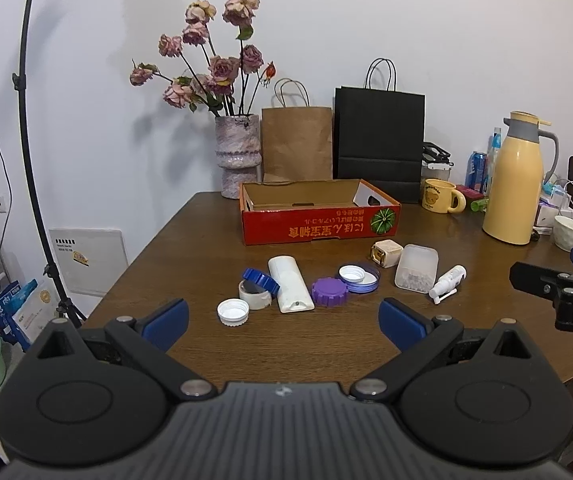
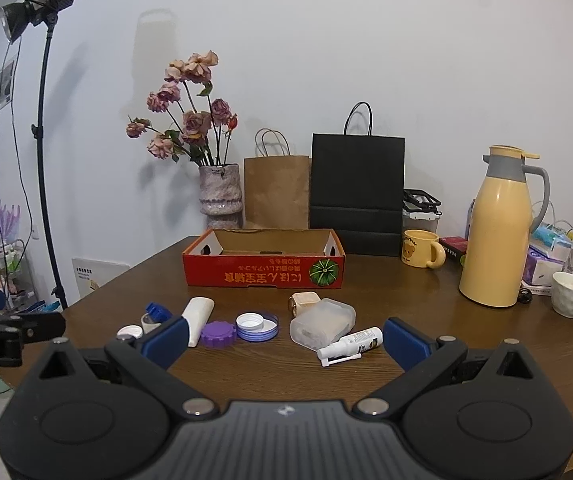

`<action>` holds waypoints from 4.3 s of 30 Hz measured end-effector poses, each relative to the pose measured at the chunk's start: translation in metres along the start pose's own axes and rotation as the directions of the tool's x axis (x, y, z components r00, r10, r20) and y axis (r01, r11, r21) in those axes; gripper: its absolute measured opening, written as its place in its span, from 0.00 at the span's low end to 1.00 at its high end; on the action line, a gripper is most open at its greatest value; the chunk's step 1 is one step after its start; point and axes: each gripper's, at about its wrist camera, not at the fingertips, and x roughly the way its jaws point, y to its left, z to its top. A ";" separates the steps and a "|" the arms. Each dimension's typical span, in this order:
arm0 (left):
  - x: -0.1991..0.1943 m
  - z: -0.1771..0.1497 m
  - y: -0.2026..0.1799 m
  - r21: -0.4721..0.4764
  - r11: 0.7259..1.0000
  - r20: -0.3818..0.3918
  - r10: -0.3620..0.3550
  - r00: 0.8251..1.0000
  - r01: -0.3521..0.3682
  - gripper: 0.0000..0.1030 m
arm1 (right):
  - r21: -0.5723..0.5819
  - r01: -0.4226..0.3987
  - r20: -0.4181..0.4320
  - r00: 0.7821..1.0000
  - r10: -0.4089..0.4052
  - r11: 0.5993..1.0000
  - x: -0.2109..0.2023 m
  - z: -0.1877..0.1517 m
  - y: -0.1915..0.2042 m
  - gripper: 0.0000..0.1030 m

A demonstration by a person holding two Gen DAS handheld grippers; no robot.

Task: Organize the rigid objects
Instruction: 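Grasp the white bottle cap with the left tool while the right tool reaches toward the white spray bottle, then carry the cap with the left tool while the right tool grasps and lifts the white spray bottle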

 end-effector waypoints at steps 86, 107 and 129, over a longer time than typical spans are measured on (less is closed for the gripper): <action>0.222 -0.014 0.065 -0.051 0.987 -0.216 0.136 0.967 -0.150 0.40 | -0.165 -0.173 -0.336 0.936 0.109 0.971 0.266 -0.038 -0.089 0.95; 0.201 0.038 0.048 -0.079 0.990 -0.062 0.113 0.992 -0.118 0.40 | -0.071 -0.143 -0.158 0.979 0.130 0.987 0.236 0.002 -0.084 0.95; 0.237 0.100 0.007 -0.078 0.994 0.022 0.077 0.997 -0.075 0.40 | -0.011 -0.095 -0.041 0.995 0.094 0.995 0.275 0.068 -0.043 0.95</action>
